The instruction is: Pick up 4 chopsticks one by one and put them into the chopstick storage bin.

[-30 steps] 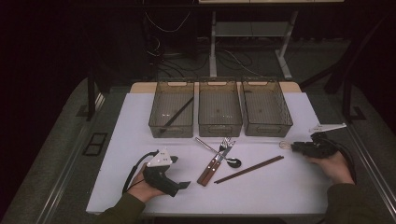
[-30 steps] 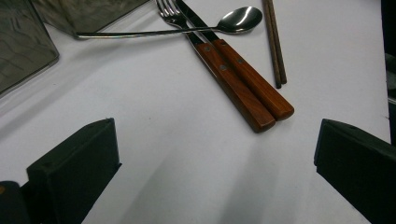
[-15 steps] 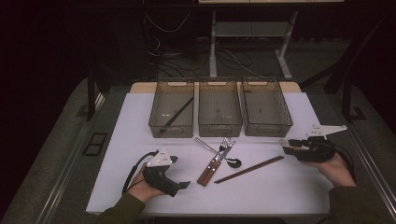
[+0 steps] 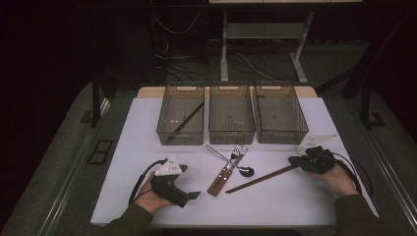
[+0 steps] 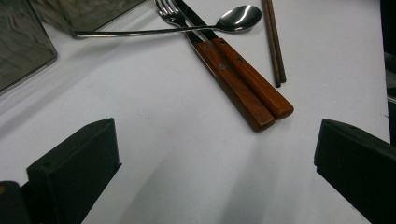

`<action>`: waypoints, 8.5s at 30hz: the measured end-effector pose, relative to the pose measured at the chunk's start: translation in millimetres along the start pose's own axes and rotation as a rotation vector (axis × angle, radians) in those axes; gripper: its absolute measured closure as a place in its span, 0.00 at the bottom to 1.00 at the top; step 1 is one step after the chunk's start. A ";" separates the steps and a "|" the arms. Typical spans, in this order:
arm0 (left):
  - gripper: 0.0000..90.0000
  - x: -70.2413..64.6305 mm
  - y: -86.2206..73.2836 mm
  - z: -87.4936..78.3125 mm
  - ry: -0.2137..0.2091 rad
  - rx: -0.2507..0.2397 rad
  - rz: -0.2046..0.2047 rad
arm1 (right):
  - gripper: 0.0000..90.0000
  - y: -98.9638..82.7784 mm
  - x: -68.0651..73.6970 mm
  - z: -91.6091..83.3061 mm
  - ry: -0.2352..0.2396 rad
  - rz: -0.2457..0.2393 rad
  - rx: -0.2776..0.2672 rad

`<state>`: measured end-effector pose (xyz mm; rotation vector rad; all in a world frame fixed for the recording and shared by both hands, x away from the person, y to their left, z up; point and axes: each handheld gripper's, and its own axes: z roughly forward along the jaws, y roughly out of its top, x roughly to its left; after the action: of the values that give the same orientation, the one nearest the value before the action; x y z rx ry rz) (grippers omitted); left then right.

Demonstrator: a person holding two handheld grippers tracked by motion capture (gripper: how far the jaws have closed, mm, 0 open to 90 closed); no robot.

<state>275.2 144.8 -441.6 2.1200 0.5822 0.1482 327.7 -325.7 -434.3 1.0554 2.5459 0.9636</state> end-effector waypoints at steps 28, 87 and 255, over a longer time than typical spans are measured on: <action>0.00 -0.7 -0.2 0.9 -0.011 0.012 0.009 | 1.00 -5.2 -0.5 2.4 -0.009 -0.021 0.045; 0.00 -2.6 0.0 1.2 -0.017 0.009 0.008 | 1.00 -22.6 21.4 -15.3 0.059 -0.072 0.073; 0.00 -1.0 -7.5 -6.7 -0.031 -0.032 -0.005 | 0.96 145.2 77.7 45.6 0.133 0.057 -0.295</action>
<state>269.6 153.1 -443.6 2.0860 0.5638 0.1210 371.3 -172.9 -371.5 1.0105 2.3833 1.4157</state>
